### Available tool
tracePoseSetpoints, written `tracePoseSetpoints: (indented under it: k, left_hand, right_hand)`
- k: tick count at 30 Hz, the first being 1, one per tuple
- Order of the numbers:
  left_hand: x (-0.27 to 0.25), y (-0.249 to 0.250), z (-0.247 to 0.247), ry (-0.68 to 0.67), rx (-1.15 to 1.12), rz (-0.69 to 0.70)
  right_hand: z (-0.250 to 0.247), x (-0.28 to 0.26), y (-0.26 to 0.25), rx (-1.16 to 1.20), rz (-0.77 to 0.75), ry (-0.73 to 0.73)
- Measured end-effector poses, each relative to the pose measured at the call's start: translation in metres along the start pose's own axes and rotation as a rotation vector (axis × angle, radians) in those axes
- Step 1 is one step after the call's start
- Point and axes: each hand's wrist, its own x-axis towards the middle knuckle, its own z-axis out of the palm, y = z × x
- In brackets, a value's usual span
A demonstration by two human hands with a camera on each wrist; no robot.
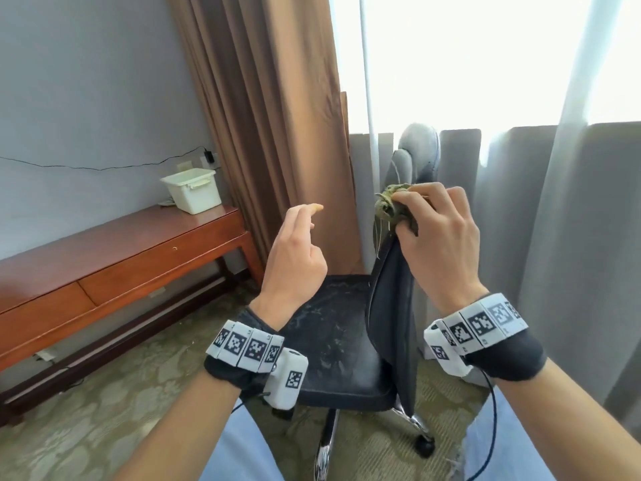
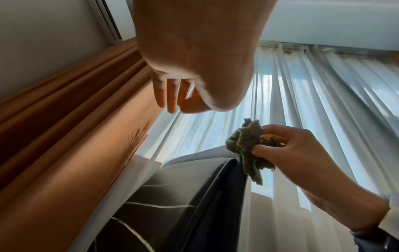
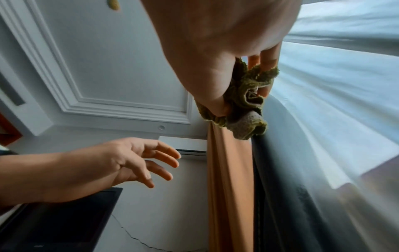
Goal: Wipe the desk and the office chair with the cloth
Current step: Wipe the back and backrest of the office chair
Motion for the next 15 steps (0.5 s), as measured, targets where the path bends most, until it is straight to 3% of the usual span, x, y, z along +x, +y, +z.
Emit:
tracePoseSetpoints:
  k: [4, 9, 15]
  left_hand:
    - [0.039, -0.01, 0.037, -0.057, 0.007, 0.013]
    - [0.097, -0.027, 0.082, -0.133, 0.068, 0.041]
    - [0.168, -0.051, 0.105, -0.155, 0.12, 0.05]
  right_hand:
    - [0.015, 0.022, 0.054, -0.031, 0.087, 0.003]
    - [0.042, 0.07, 0.117, 0.011, 0.237, -0.135]
    - [0.073, 0.099, 0.14, 0.063, 0.28, -0.184]
